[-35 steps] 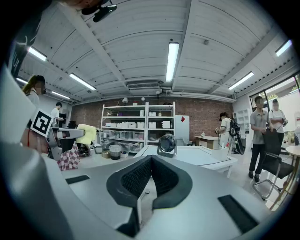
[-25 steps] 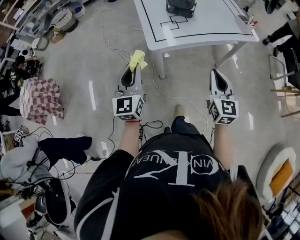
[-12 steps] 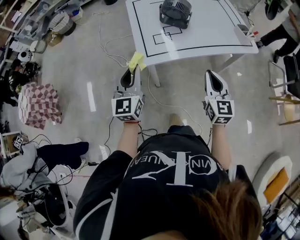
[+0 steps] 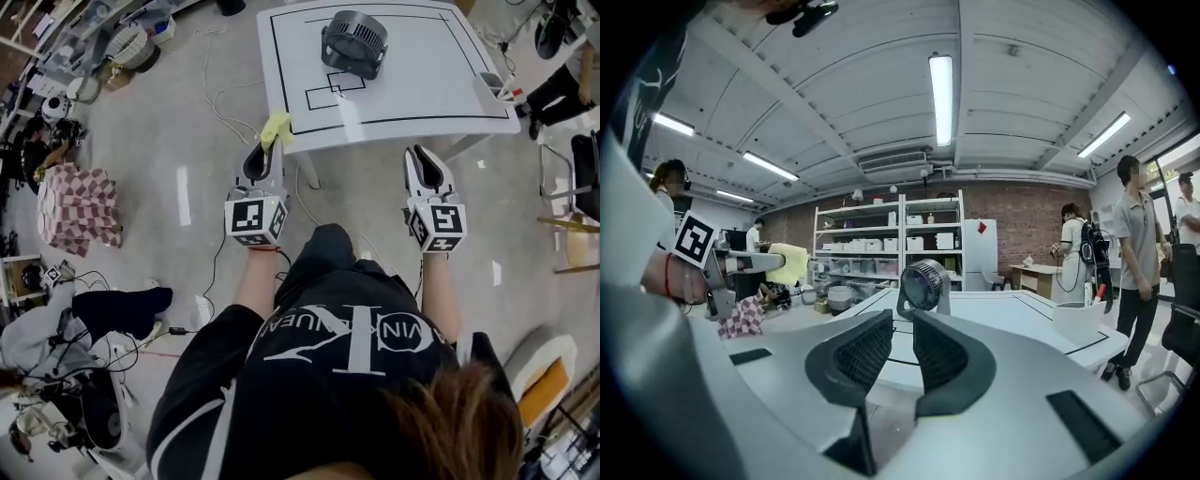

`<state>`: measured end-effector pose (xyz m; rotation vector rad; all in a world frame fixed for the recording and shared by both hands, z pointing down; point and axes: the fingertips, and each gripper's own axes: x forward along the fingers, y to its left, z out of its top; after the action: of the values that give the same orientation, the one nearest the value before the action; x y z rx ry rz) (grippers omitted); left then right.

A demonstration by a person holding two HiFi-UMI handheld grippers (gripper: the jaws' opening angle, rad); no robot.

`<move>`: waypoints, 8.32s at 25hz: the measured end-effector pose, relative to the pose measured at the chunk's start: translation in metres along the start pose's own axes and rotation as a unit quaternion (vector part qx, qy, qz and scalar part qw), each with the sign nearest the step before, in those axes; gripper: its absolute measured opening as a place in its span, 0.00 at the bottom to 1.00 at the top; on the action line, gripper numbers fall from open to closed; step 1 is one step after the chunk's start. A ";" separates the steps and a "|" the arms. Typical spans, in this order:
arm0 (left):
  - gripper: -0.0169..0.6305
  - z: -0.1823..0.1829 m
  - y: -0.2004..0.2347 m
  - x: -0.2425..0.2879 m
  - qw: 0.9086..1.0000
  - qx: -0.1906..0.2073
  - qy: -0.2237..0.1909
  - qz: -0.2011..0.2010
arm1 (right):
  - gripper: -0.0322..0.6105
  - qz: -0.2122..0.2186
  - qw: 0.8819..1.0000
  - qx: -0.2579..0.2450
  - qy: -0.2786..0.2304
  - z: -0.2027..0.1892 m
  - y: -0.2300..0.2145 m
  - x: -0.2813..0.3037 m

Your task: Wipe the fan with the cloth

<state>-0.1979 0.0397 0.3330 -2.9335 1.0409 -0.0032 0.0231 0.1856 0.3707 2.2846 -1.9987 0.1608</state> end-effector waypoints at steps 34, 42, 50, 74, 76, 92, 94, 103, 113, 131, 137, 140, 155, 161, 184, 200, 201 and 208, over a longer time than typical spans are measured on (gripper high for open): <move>0.12 -0.025 0.041 0.212 0.999 -0.039 0.031 -0.006 | 0.12 0.058 0.995 0.000 0.083 -0.014 -0.076 0.176; 0.12 -0.037 0.058 0.263 0.998 -0.047 0.041 -0.002 | 0.21 0.085 0.991 -0.002 0.101 -0.011 -0.087 0.236; 0.12 -0.051 0.059 0.281 0.997 -0.049 0.061 0.012 | 0.31 0.100 0.983 -0.011 0.152 -0.026 -0.092 0.283; 0.12 -0.070 0.035 0.326 0.991 0.003 0.135 -0.001 | 0.34 0.208 0.959 -0.077 0.178 -0.033 -0.094 0.293; 0.12 -0.079 0.032 0.325 0.992 -0.016 0.128 0.018 | 0.34 0.212 0.958 -0.077 0.178 -0.033 -0.094 0.293; 0.11 -0.112 -0.047 0.318 0.993 -0.067 0.099 -0.010 | 0.35 0.233 0.954 -0.088 0.169 -0.035 -0.095 0.289; 0.11 -0.108 -0.059 0.317 0.994 -0.057 0.096 -0.022 | 0.35 0.234 0.953 -0.091 0.167 -0.033 -0.095 0.289; 0.11 -0.077 -0.085 0.309 0.995 -0.066 0.056 -0.054 | 0.34 0.234 0.953 -0.095 0.168 -0.034 -0.092 0.290; 0.11 -0.031 -0.075 0.307 0.997 -0.065 0.017 -0.036 | 0.34 0.234 0.952 -0.100 0.168 -0.034 -0.092 0.290; 0.11 -0.053 -0.004 0.315 0.994 -0.094 0.033 0.039 | 0.34 0.232 0.951 -0.117 0.170 -0.036 -0.090 0.288; 0.11 -0.075 0.002 0.322 0.991 -0.119 0.040 0.040 | 0.34 0.230 0.951 -0.118 0.168 -0.035 -0.091 0.288; 0.11 -0.087 0.003 0.325 0.988 -0.146 0.039 0.039 | 0.34 0.229 0.952 -0.118 0.168 -0.036 -0.091 0.287; 0.11 -0.108 -0.018 0.325 0.979 -0.193 0.056 0.015 | 0.34 0.224 0.953 -0.118 0.165 -0.038 -0.093 0.287; 0.11 -0.111 -0.058 0.322 0.976 -0.197 0.091 -0.031 | 0.33 0.223 0.953 -0.118 0.166 -0.035 -0.094 0.287; 0.11 -0.051 -0.023 0.282 0.976 -0.208 0.051 -0.042 | 0.43 0.251 0.952 -0.107 0.140 -0.008 -0.094 0.289; 0.11 0.007 -0.001 0.318 0.981 -0.152 0.074 -0.097 | 0.47 0.247 0.953 -0.113 0.137 -0.010 -0.088 0.293; 0.11 0.015 -0.012 0.315 0.978 -0.158 0.071 -0.119 | 0.47 0.248 0.953 -0.111 0.136 -0.010 -0.086 0.294; 0.11 0.027 -0.109 0.320 0.950 -0.122 0.127 -0.258 | 0.46 0.246 0.955 -0.098 0.133 -0.010 -0.092 0.287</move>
<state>0.1190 -0.0767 0.3064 -3.4081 0.2650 -0.2888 0.1520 -0.0822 0.4215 1.5222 -2.2696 0.2747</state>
